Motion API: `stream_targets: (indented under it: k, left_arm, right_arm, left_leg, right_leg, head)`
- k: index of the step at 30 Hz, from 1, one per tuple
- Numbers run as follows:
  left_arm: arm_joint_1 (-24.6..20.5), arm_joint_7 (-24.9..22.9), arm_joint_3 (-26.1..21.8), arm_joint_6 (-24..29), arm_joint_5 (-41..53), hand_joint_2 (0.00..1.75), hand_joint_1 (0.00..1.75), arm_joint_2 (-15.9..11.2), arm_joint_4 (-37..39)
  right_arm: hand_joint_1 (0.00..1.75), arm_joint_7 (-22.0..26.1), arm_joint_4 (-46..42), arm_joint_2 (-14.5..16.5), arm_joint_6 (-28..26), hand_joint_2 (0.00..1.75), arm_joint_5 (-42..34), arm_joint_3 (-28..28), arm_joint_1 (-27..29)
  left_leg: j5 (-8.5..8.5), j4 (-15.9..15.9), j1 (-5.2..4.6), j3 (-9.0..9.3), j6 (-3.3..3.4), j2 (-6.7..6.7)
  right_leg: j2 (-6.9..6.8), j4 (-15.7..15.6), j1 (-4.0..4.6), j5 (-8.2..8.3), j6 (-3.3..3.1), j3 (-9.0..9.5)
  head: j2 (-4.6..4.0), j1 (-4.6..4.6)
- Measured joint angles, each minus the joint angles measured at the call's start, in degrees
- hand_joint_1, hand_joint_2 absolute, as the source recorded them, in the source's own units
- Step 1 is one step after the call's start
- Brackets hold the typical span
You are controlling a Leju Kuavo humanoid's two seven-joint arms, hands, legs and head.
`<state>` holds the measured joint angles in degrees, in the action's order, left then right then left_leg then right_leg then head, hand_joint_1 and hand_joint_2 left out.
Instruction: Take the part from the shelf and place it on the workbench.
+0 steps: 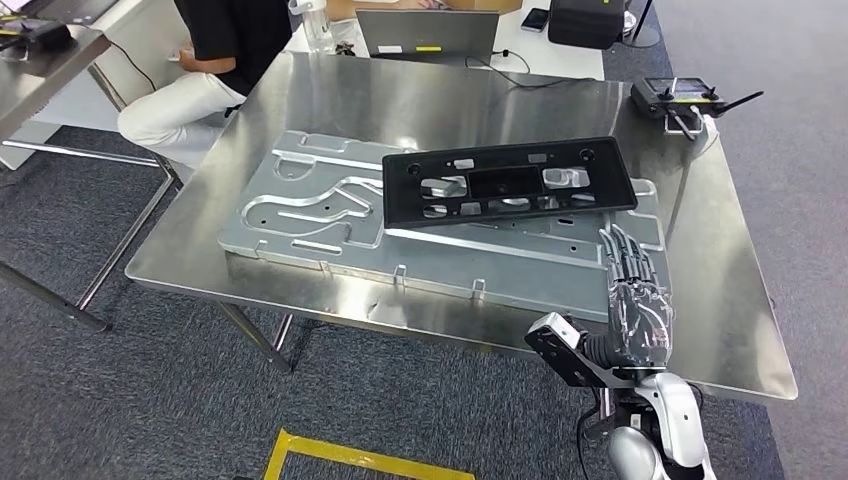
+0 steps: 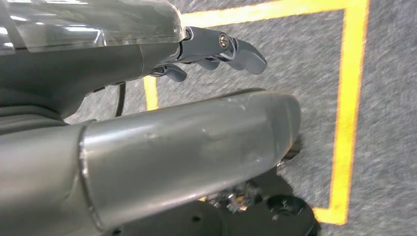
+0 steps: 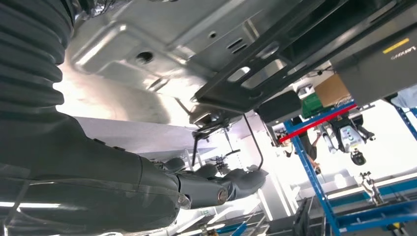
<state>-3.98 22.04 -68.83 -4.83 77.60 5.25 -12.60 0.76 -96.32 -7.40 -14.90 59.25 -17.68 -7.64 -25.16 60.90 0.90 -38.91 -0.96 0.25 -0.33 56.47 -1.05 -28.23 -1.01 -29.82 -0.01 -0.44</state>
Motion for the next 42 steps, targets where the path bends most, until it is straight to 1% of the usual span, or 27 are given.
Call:
stream_targets:
  k: [2,3,4,5,8,10,13,15,18,19,20,22,24,25,26,28,29,30,33,34,35,37,38,39,40,41,42]
  left_arm:
    - [0.0,0.0,-0.1,0.0,-0.1,0.00,0.00,0.0,0.0]
    - [0.0,0.0,-0.1,0.0,-0.1,0.00,0.00,0.0,0.0]
    - [0.0,0.0,-0.2,0.0,-0.1,0.00,0.00,0.0,0.0]
    - [0.0,0.0,-0.3,0.0,-0.2,0.00,0.00,0.0,0.0]
    - [0.0,-0.1,-0.4,0.1,-0.4,0.00,0.00,0.0,0.0]
    - [0.1,-0.2,-0.5,0.2,-0.7,0.00,0.00,0.0,0.0]
    - [0.3,-0.3,-0.8,0.4,-1.2,0.00,0.00,0.1,0.0]
    - [0.1,-0.5,-1.1,0.5,-1.4,0.00,0.00,0.2,0.0]
    - [-0.1,-0.6,-1.7,0.7,-1.7,0.00,0.00,0.3,0.0]
    - [-0.1,-0.7,-1.8,0.7,-1.8,0.00,0.00,0.3,0.0]
    - [0.0,-0.7,-1.9,0.8,-1.9,0.00,0.00,0.3,0.0]
    - [-0.1,-0.8,-2.2,0.9,-2.2,0.00,0.00,0.3,0.0]
    - [0.0,-0.8,-2.6,1.1,-2.5,0.00,0.00,0.5,0.0]
    - [0.0,-0.8,-2.8,1.1,-2.6,0.00,0.00,0.6,0.0]
    - [0.0,-0.8,-3.1,1.2,-2.6,0.00,0.00,0.7,0.0]
    - [0.1,-0.9,-3.4,1.3,-2.6,0.00,0.00,0.8,0.0]
    - [0.1,-0.9,-3.6,1.4,-2.7,0.00,0.00,0.8,0.0]
    - [0.2,-0.9,-3.7,1.6,-2.7,0.00,0.00,0.9,0.0]
    - [0.3,-0.9,-4.3,1.9,-2.7,0.00,0.00,1.0,0.0]
    - [0.3,-1.0,-4.4,2.0,-2.7,0.00,0.00,1.0,0.0]
    - [0.3,-0.9,-4.6,2.1,-2.6,0.00,0.00,1.0,0.0]
    - [0.1,-0.9,-4.7,2.2,-2.5,0.00,0.00,1.0,0.0]
    - [0.0,-0.9,-4.7,2.2,-2.5,0.00,0.00,1.0,0.0]
    - [-0.2,-0.9,-4.8,2.2,-2.5,0.00,0.00,1.0,0.0]
    - [-0.4,-0.9,-4.8,2.2,-2.4,0.00,0.00,1.0,0.0]
    - [-0.5,-0.9,-4.8,2.2,-2.4,0.00,0.00,1.0,0.0]
    - [-0.6,-0.9,-4.8,2.3,-2.4,0.00,0.00,1.0,0.0]
  right_arm:
    - [0.00,0.1,-0.3,0.1,-0.1,1.75,0.2,-0.2,0.2]
    - [0.00,0.2,-0.5,0.1,-0.3,1.75,0.4,-0.3,0.4]
    - [0.00,0.3,-0.7,0.1,-0.6,1.75,0.8,-0.6,0.7]
    - [0.00,0.4,-1.1,0.1,-0.9,1.31,1.2,-0.9,1.2]
    - [0.00,0.7,-2.8,0.4,-2.1,0.00,2.0,-2.2,3.0]
    - [0.00,1.2,-3.8,0.8,-3.1,0.00,0.9,-3.3,4.9]
    - [0.00,2.8,-4.8,1.7,-4.3,0.00,-2.3,-4.7,8.9]
    - [0.00,4.1,-5.0,2.4,-5.3,0.00,-4.9,-5.3,11.6]
    - [0.00,5.7,-4.9,3.3,-6.1,0.00,-8.6,-6.0,15.5]
    - [0.00,6.1,-4.7,3.5,-6.0,0.00,-10.1,-6.1,16.6]
    - [0.00,6.5,-4.5,3.8,-6.0,0.00,-12.1,-6.2,17.6]
    - [0.00,7.8,-3.6,4.5,-5.8,0.00,-17.2,-6.1,19.6]
    - [0.00,9.7,-1.7,5.6,-5.7,0.00,-22.4,-5.5,21.8]
    - [0.00,11.0,-0.4,6.2,-5.7,0.00,-24.4,-5.0,22.9]
    - [0.00,12.5,1.1,6.9,-5.7,0.00,-26.0,-4.2,23.9]
    - [0.00,15.1,4.6,8.3,-4.8,0.00,-27.6,-1.9,25.7]
    - [0.00,16.1,6.6,9.2,-3.9,0.00,-27.7,-0.3,26.3]
    - [0.00,17.0,8.8,10.3,-2.9,0.00,-27.2,1.8,26.7]
    - [0.00,21.3,18.6,14.0,-1.8,0.00,-22.2,11.0,26.2]
    - [0.00,22.8,23.3,14.9,-2.3,0.00,-20.0,15.2,25.4]
    - [0.00,24.1,28.9,15.6,-3.3,0.00,-17.5,19.8,24.1]
    - [0.00,24.6,40.3,16.4,-6.1,0.00,-12.7,28.6,21.2]
    - [0.00,24.0,45.5,16.6,-7.3,0.00,-10.8,32.3,19.8]
    - [0.00,23.3,50.0,16.7,-8.1,0.00,-9.5,35.5,18.5]
    - [0.00,22.7,53.8,16.9,-8.5,0.00,-8.7,38.2,17.4]
    - [0.00,22.2,57.0,17.0,-8.5,0.00,-8.3,40.3,16.5]
    - [0.00,21.9,59.9,17.1,-8.5,0.00,-8.1,42.2,15.8]
  left_leg:
    - [-5.38,7.1,0.08,-1.76,-0.30,-0.02]
    - [-6.97,10.5,0.09,-2.32,-0.40,-0.02]
    - [-7.41,12.2,0.10,-2.14,-0.47,-0.02]
    - [-6.77,12.0,0.12,-1.08,-0.50,-0.01]
    - [-2.96,2.9,0.09,5.18,-0.13,-0.20]
    - [-2.56,-0.7,-0.19,7.19,0.38,-0.49]
    - [-1.86,-1.8,-0.20,7.48,1.21,-0.50]
    - [-1.39,-3.0,0.14,7.43,2.13,-0.36]
    - [-0.97,-3.0,0.07,6.09,3.10,-0.22]
    - [-0.79,-2.6,0.03,5.50,3.17,-0.11]
    - [-0.60,-2.2,0.01,4.87,3.16,0.00]
    - [-0.14,-1.5,0.01,3.63,3.00,0.11]
    - [0.51,-1.0,-0.04,2.76,2.54,0.07]
    - [0.94,-1.0,-0.06,2.63,2.21,0.07]
    - [1.45,-1.2,-0.04,2.60,1.84,0.09]
    - [2.46,-1.7,0.01,2.57,1.13,0.10]
    - [1.99,-1.5,0.05,2.31,0.81,0.05]
    - [0.31,-0.8,0.09,1.96,0.56,0.00]
    - [-9.03,6.9,0.20,0.82,0.07,-0.06]
    - [-10.48,10.2,0.21,0.76,-0.07,-0.06]
    - [-10.06,12.7,0.22,1.10,-0.18,-0.05]
    - [-5.99,13.2,0.28,3.89,-0.28,-0.07]
    - [-4.72,10.6,0.36,6.75,-0.26,-0.14]
    - [-5.13,5.9,0.32,10.48,-0.22,-0.26]
    - [-6.63,1.3,0.23,13.78,0.08,-0.38]
    - [-8.21,-2.4,0.08,16.06,0.49,-0.46]
    - [-9.10,-4.7,-0.15,17.06,1.02,-0.49]
  right_leg:
    - [-0.15,0.2,0.22,0.74,-0.54,-1.09]
    - [-0.22,0.4,0.33,0.95,-0.63,-1.63]
    - [-0.28,0.7,0.38,1.07,-0.63,-2.10]
    - [-0.32,1.1,0.40,1.10,-0.60,-2.52]
    - [-0.35,2.4,0.44,0.83,-0.24,-3.47]
    - [-0.43,3.0,0.51,0.97,0.31,-4.01]
    - [-0.39,3.2,0.53,1.67,1.30,-4.32]
    - [-0.10,5.4,0.54,-0.90,1.80,-5.21]
    - [0.23,15.0,0.30,-7.57,2.19,-7.98]
    - [0.24,17.4,0.26,-8.13,2.29,-8.25]
    - [0.24,18.1,0.23,-7.49,2.35,-7.73]
    - [0.23,13.9,0.20,-4.27,2.17,-3.98]
    - [0.20,6.1,0.42,-3.56,1.62,1.16]
    - [0.21,3.2,0.61,-3.85,1.38,2.81]
    - [0.22,1.7,0.82,-4.31,1.20,3.54]
    - [0.24,1.0,0.83,-3.33,0.76,3.15]
    - [0.14,0.8,0.69,-2.59,0.41,2.61]
    - [0.03,0.5,0.52,-1.72,-0.09,1.87]
    - [-0.20,0.4,0.45,0.92,-0.86,-1.09]
    - [-0.28,0.5,0.48,1.78,-0.76,-2.26]
    - [-0.39,0.8,0.47,2.62,-0.64,-3.52]
    - [-0.59,1.6,0.36,4.17,-0.22,-6.26]
    - [-0.62,2.2,0.30,4.86,0.06,-7.50]
    - [-0.58,2.8,0.34,5.47,0.41,-8.57]
    - [-0.56,3.2,0.39,6.12,0.77,-9.30]
    - [-0.55,3.4,0.42,6.90,1.14,-9.71]
    - [-0.56,3.2,0.44,7.78,1.52,-9.91]
  head:
    - [-0.01,-0.02]
    - [-0.01,-0.03]
    - [-0.01,-0.02]
    - [-0.01,-0.03]
    - [-0.01,-0.04]
    - [-0.01,-0.04]
    - [-0.01,-0.03]
    - [-0.01,0.04]
    - [-0.01,0.11]
    - [-0.01,0.10]
    - [-0.01,0.11]
    - [-0.01,0.11]
    - [-0.01,0.07]
    - [-0.01,0.05]
    - [-0.01,0.04]
    - [0.00,0.04]
    - [0.01,0.04]
    - [0.01,0.02]
    - [0.00,-0.05]
    - [0.00,-0.07]
    - [-0.01,-0.08]
    - [-0.01,-0.08]
    - [-0.01,-0.08]
    - [-0.01,-0.10]
    - [-0.01,-0.08]
    - [-0.01,-0.05]
    - [-0.01,-0.05]
